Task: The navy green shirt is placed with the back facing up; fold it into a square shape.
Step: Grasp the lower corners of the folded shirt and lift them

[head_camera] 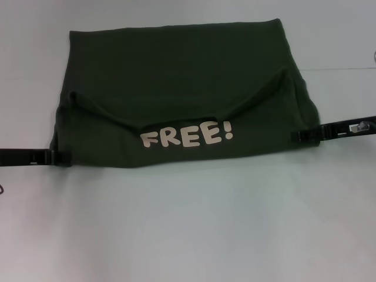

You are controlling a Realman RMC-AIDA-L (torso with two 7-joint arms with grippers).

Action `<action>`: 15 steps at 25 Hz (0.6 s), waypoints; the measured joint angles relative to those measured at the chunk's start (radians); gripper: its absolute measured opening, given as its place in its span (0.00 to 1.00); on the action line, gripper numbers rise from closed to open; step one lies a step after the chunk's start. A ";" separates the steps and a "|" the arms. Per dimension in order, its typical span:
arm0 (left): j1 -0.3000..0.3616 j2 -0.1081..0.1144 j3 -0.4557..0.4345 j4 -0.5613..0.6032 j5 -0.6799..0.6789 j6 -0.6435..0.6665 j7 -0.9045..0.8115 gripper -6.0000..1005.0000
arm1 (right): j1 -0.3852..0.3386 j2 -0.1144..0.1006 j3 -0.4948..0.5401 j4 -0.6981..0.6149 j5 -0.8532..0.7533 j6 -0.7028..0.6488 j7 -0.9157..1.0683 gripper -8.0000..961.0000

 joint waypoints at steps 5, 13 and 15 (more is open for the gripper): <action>0.000 0.000 0.000 0.000 0.001 0.000 0.001 0.07 | 0.006 0.007 -0.003 0.021 -0.001 0.019 -0.006 0.87; 0.000 0.000 0.000 0.000 0.001 0.000 0.004 0.07 | 0.014 0.015 -0.013 0.040 -0.001 0.040 -0.014 0.87; 0.001 0.000 0.000 0.001 0.001 0.000 0.004 0.07 | 0.014 0.015 -0.013 0.040 -0.001 0.040 -0.014 0.87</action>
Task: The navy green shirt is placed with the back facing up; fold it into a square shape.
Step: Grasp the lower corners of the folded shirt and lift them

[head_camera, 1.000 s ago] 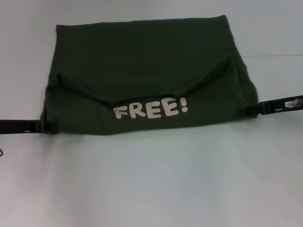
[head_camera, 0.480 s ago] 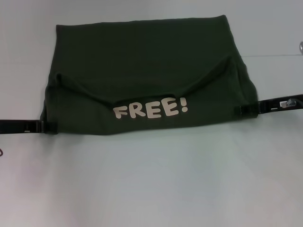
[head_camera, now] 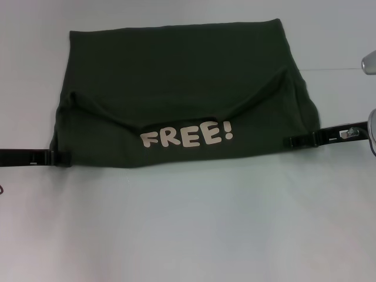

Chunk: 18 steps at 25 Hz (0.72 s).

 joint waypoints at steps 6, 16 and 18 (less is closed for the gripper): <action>0.001 0.000 0.000 0.000 0.000 0.000 0.003 0.07 | 0.000 0.000 -0.001 0.003 0.000 0.000 0.000 0.87; 0.001 0.000 0.000 -0.001 0.001 0.000 0.004 0.07 | 0.000 0.000 -0.009 0.004 0.000 0.000 0.001 0.87; 0.001 0.000 0.000 -0.001 0.001 0.000 0.004 0.07 | 0.000 0.000 -0.013 0.004 0.000 0.000 0.001 0.82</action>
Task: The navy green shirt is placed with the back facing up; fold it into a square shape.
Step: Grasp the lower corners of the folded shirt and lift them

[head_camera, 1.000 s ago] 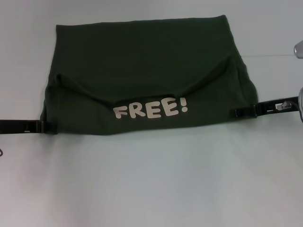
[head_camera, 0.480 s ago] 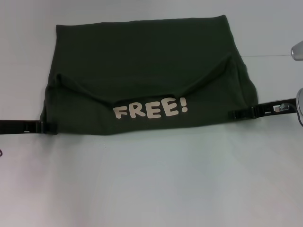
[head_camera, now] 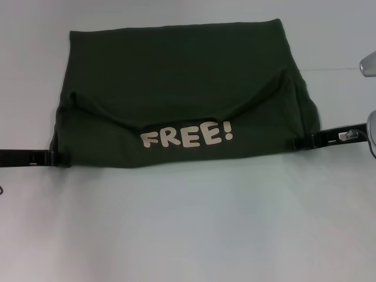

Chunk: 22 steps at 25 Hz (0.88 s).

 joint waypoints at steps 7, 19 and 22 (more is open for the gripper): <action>-0.001 0.000 0.000 0.000 0.000 0.000 0.000 0.07 | -0.003 0.001 -0.001 -0.002 -0.001 0.000 -0.001 0.56; -0.002 0.000 0.003 -0.001 0.000 0.000 -0.004 0.07 | -0.007 0.001 -0.008 -0.009 -0.001 0.005 -0.001 0.45; -0.002 0.000 0.003 -0.002 0.000 0.000 -0.004 0.07 | -0.007 0.000 -0.012 -0.009 -0.001 0.010 -0.002 0.39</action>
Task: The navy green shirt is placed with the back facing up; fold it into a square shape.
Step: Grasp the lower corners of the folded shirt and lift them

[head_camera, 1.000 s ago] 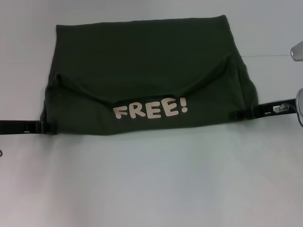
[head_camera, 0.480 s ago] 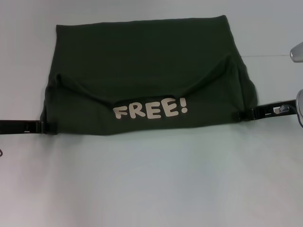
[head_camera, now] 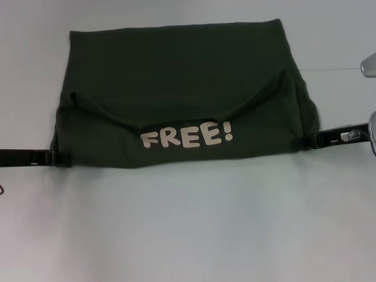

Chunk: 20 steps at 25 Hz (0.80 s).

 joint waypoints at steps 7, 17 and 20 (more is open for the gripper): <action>-0.001 0.000 0.000 0.000 0.000 0.000 0.001 0.07 | 0.002 -0.001 -0.011 0.000 0.000 -0.004 -0.002 0.21; -0.001 0.000 -0.002 0.003 0.000 0.021 0.002 0.07 | -0.004 -0.003 -0.004 -0.012 0.005 -0.029 -0.010 0.04; 0.000 0.003 -0.007 0.010 0.000 0.051 0.004 0.07 | -0.011 -0.004 0.004 -0.035 0.007 -0.068 -0.011 0.04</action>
